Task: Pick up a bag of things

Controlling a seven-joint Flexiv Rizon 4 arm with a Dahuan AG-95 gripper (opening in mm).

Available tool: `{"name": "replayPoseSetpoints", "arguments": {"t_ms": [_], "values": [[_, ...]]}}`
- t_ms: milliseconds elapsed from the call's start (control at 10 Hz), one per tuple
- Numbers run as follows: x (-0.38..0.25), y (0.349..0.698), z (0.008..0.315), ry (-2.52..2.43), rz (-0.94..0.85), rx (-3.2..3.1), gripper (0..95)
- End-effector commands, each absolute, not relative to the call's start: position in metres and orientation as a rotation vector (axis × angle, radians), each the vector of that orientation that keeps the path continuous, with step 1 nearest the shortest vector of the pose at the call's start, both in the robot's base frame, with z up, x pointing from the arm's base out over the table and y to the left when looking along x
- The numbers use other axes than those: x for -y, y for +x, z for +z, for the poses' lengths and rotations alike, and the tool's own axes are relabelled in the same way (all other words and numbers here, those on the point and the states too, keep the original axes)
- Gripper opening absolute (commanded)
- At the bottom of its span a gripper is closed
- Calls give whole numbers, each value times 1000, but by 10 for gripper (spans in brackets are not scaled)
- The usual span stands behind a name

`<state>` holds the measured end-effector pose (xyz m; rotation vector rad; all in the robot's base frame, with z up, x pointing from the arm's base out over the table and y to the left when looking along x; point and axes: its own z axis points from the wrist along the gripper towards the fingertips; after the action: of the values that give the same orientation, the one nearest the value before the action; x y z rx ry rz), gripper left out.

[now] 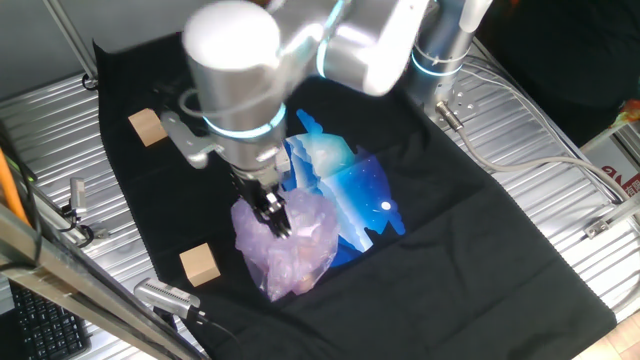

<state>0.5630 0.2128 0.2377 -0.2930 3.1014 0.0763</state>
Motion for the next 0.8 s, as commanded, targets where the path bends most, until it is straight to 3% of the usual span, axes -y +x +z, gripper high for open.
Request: {"name": "replayPoseSetpoints", "arguments": {"t_ms": [100, 300, 400, 800], "values": [[-203, 564, 234, -311, 77, -3092, 950], [-189, 559, 232, -330, 83, -3088, 950], [-183, 556, 231, -340, 89, -3086, 760], [-177, 545, 226, -280, 87, -3121, 760]]}}
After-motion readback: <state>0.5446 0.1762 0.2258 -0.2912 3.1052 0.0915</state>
